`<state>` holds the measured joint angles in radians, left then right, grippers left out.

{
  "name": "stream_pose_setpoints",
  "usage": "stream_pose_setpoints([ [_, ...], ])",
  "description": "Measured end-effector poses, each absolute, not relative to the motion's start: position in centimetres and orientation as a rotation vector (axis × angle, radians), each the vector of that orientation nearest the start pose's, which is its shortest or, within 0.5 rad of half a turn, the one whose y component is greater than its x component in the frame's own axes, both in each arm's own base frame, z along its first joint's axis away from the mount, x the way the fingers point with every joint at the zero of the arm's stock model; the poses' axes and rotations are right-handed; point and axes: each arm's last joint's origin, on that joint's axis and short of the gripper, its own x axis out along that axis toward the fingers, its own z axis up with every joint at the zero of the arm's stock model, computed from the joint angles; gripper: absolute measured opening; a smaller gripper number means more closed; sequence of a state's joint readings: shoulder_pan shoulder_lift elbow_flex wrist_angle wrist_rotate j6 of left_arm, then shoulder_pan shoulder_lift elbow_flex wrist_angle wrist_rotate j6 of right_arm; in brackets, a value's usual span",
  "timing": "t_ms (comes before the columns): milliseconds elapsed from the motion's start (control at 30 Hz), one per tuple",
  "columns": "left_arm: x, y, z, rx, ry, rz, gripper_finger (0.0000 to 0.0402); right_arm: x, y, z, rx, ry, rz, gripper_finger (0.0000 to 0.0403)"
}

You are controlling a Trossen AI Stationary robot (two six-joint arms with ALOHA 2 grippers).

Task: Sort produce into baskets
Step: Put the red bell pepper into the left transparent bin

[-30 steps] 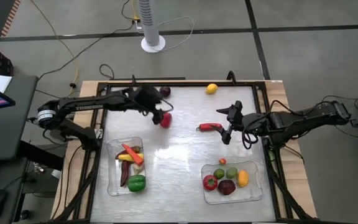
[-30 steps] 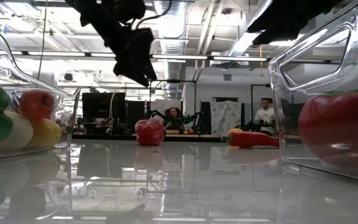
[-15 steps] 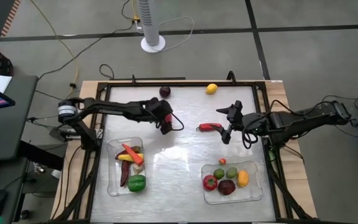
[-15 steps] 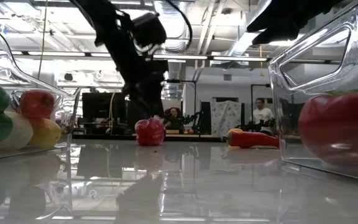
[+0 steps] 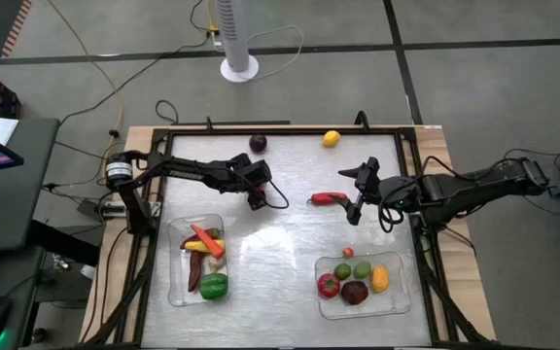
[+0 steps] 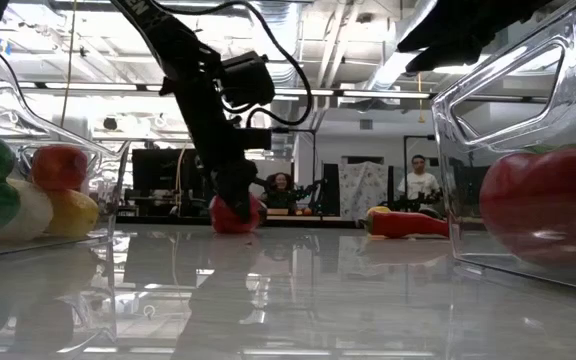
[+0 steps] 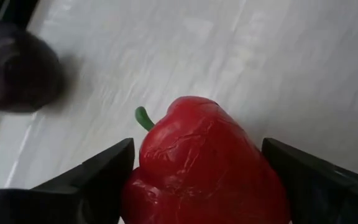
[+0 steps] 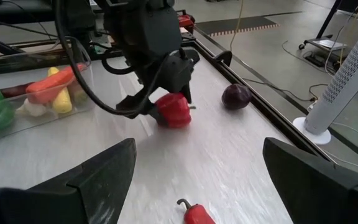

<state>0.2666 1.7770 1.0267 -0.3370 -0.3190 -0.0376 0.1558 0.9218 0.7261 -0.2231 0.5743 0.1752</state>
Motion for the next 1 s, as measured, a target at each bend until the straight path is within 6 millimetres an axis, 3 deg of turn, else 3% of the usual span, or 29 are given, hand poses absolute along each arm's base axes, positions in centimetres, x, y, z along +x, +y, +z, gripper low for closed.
stream_pose_setpoints([
  [133, 32.0, 9.6, 16.5, 0.032, 1.115, 0.573, 0.0303, 19.7, 1.5, 28.7, 0.019, 0.358, -0.446, 0.0379],
  [267, 31.9, 8.5, 20.5, 0.014, 1.097, 0.517, 0.0303, 19.6, 1.5, 28.7, 0.019, 0.359, -0.445, 0.0379],
  [433, 30.3, 4.0, 27.2, -0.142, 1.031, 0.119, 0.0305, 19.6, 1.5, 28.6, 0.013, 0.372, -0.444, 0.0379],
  [567, 26.9, 0.0, 29.9, -0.221, 1.090, -0.013, 0.0322, 19.5, 1.5, 28.4, 0.005, 0.392, -0.446, 0.0379],
  [767, 22.1, -4.2, 30.8, -0.287, 1.235, 0.052, 0.0328, 19.5, 1.5, 28.4, 0.011, 0.391, -0.449, 0.0379],
  [1000, 20.3, -6.5, 28.8, -0.251, 1.271, 0.199, 0.0349, 19.5, 1.5, 28.5, 0.042, 0.376, -0.454, 0.0379],
])
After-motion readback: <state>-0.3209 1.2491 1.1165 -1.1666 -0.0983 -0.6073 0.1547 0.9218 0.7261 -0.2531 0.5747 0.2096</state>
